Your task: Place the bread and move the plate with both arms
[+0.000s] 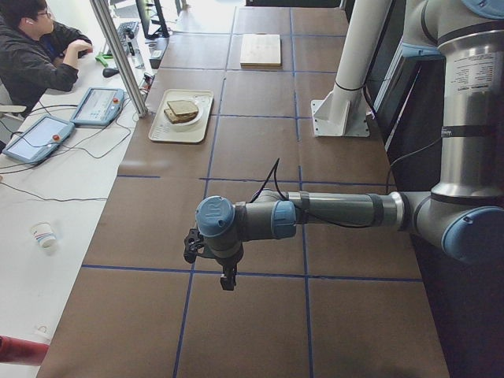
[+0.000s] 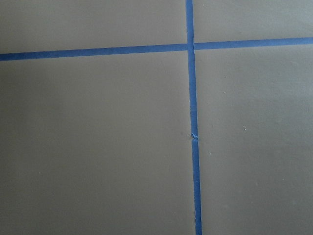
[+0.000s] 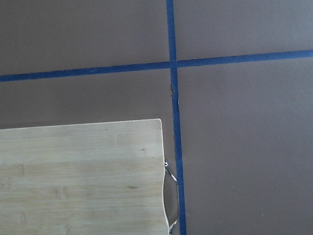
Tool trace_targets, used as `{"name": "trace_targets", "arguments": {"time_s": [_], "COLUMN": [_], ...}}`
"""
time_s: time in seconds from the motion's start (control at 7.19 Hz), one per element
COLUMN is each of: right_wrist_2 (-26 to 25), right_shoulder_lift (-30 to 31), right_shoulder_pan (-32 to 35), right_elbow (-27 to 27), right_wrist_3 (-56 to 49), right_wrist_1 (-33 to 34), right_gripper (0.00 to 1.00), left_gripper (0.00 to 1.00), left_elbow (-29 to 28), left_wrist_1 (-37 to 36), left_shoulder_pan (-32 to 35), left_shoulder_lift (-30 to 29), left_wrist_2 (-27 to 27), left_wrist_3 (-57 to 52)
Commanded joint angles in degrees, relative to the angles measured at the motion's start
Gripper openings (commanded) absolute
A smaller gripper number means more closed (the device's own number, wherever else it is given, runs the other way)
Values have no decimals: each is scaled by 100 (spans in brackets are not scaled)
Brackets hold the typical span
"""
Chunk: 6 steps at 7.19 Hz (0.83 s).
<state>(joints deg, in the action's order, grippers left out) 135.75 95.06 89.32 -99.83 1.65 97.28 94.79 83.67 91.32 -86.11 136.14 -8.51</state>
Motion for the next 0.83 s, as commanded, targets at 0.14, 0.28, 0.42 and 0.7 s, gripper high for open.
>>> {"name": "trace_targets", "arguments": {"time_s": [0.14, 0.28, 0.42, 0.7], "right_wrist_2": [-119, -110, -93, -93], "right_shoulder_lift": [285, 294, 286, 277], "right_shoulder_pan": [313, 349, 358, 358], "right_elbow": [69, 69, 52, 61], "right_wrist_3": [-543, -535, -534, -499], "right_wrist_1": [-244, -270, -271, -271], "right_gripper": [100, 100, 100, 100], "left_gripper": [100, 100, 100, 100], "left_elbow": [13, 13, 13, 13], "left_wrist_1": [0, 0, 0, 0], "left_shoulder_pan": [0, 0, 0, 0], "left_shoulder_lift": [-37, -28, -11, 7], "left_wrist_2": [9, 9, 9, 9], "left_wrist_3": [16, 24, 16, 16]}}
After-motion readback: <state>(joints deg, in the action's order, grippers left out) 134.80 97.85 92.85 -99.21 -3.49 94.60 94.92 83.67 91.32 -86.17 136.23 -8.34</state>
